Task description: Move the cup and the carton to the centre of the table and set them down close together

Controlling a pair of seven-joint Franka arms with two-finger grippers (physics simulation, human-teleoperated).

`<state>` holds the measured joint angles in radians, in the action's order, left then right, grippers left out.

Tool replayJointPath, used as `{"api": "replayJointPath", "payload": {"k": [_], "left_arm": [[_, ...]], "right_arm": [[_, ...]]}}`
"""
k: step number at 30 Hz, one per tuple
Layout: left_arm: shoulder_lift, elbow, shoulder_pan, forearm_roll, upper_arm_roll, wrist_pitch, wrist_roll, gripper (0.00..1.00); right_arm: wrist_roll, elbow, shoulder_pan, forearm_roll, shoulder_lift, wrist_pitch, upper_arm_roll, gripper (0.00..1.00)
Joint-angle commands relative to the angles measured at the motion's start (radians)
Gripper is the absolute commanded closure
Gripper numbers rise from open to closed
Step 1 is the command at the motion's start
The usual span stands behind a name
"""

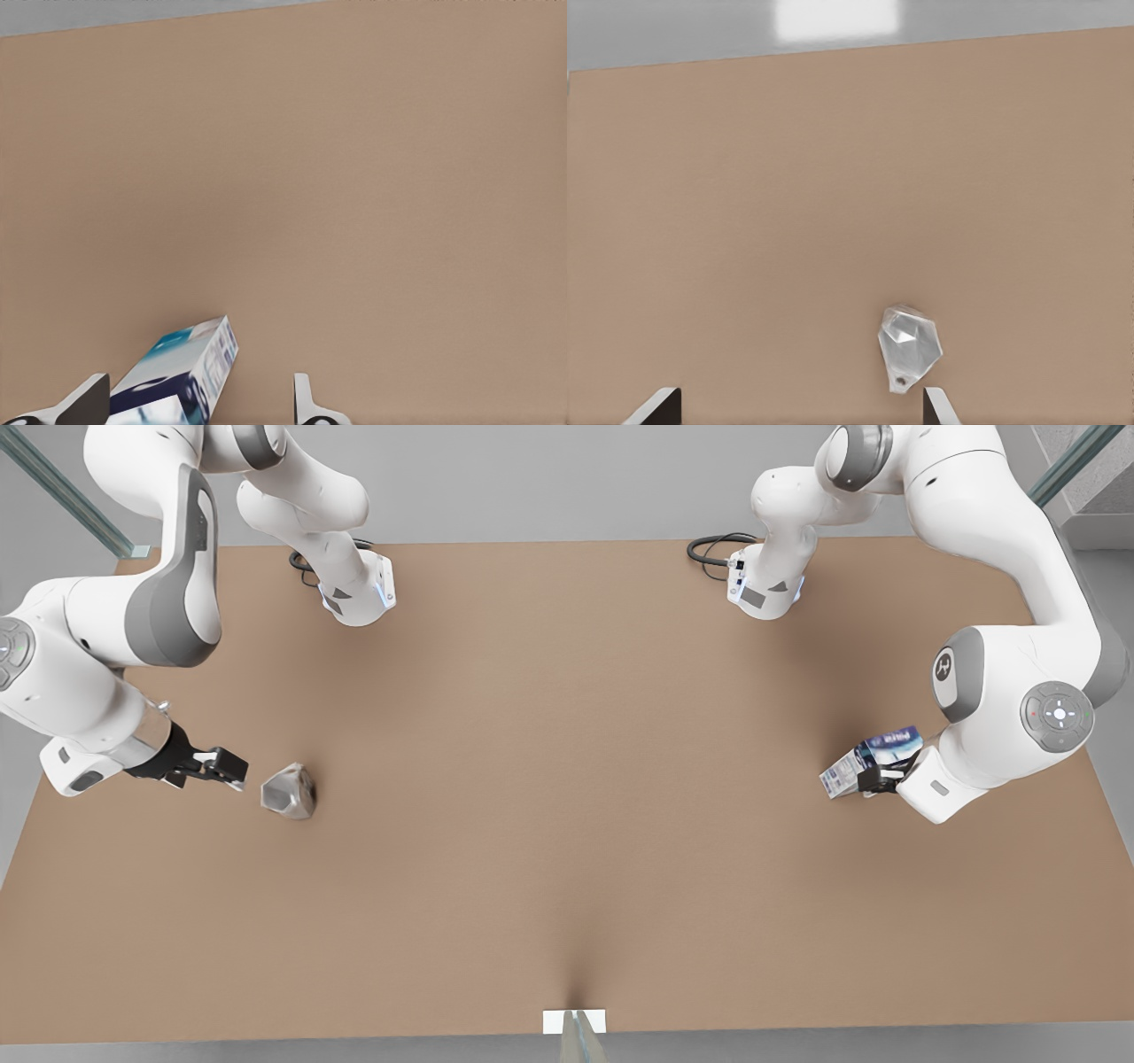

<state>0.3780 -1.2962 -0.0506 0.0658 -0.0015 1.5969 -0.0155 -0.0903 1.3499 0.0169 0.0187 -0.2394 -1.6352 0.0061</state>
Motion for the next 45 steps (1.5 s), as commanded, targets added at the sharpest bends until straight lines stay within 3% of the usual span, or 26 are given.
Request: {"api": "replayJointPath", "payload": {"k": [1, 8, 18, 25, 30, 45], "left_arm": [[0.001, 0.0, 0.0, 0.003, 0.0, 0.0, 0.003, 0.0], [0.009, -0.003, -0.002, 0.002, 0.0, -0.006, 0.019, 0.0], [0.025, -0.008, -0.003, 0.003, 0.017, -0.017, 0.042, 0.0], [0.03, -0.009, -0.006, 0.0, 0.015, -0.037, 0.072, 0.0], [0.041, -0.011, -0.011, -0.001, 0.014, -0.04, 0.072, 0.0], [0.045, -0.011, -0.011, -0.011, 0.011, -0.051, 0.069, 0.0]], "right_arm": [[-0.002, 0.001, 0.001, 0.0, 0.0, 0.0, 0.0, 0.0], [0.012, 0.043, 0.005, 0.001, -0.015, -0.043, 0.0, 0.0], [0.023, 0.075, 0.003, -0.02, -0.179, -0.233, 0.0, 0.0], [0.023, 0.244, 0.024, -0.014, -0.118, -0.258, 0.014, 0.0], [0.047, 0.411, 0.017, -0.022, -0.121, -0.465, 0.014, 0.0], [0.061, 0.471, -0.032, -0.045, -0.187, -0.632, 0.012, 0.0]]}}
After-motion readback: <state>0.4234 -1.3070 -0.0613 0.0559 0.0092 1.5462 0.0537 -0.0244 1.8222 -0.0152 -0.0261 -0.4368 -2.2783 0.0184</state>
